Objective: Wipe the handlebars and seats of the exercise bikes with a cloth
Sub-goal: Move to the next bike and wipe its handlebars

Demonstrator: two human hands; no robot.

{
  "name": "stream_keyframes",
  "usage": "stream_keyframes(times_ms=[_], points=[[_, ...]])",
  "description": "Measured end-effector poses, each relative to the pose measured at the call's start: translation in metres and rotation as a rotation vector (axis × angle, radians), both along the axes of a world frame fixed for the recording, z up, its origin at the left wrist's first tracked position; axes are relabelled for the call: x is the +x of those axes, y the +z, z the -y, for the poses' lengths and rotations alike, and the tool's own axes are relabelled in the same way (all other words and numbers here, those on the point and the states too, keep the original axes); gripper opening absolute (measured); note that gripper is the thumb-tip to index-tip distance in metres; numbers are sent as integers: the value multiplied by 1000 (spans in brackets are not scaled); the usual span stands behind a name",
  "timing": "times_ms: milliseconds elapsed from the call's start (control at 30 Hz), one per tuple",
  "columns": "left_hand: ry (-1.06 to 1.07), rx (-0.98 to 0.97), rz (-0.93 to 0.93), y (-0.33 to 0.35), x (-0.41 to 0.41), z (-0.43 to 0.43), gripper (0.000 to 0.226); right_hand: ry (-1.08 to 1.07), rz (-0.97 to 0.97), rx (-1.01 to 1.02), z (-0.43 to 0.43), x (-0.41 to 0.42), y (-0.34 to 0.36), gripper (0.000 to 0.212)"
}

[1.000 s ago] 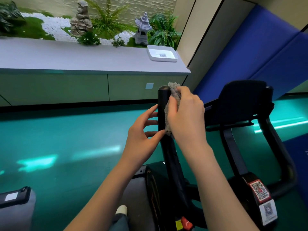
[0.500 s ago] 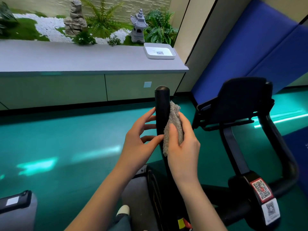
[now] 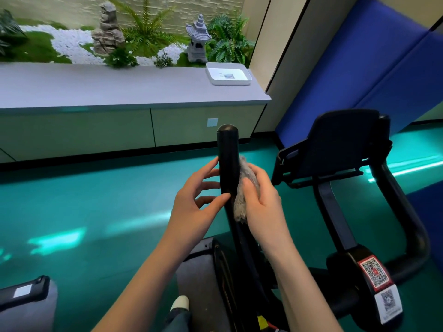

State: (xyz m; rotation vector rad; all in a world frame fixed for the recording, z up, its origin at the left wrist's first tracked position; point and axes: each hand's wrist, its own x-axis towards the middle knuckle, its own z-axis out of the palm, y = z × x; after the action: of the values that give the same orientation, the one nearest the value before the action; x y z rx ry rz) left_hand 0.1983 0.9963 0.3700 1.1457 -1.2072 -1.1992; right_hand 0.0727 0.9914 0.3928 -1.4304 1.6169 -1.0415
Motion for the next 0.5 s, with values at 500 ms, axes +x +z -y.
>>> stream_keyframes(times_ms=[500], points=[[13, -1, -16, 0, 0, 1, 57, -174, -74, -462, -7, 16, 27, 22]])
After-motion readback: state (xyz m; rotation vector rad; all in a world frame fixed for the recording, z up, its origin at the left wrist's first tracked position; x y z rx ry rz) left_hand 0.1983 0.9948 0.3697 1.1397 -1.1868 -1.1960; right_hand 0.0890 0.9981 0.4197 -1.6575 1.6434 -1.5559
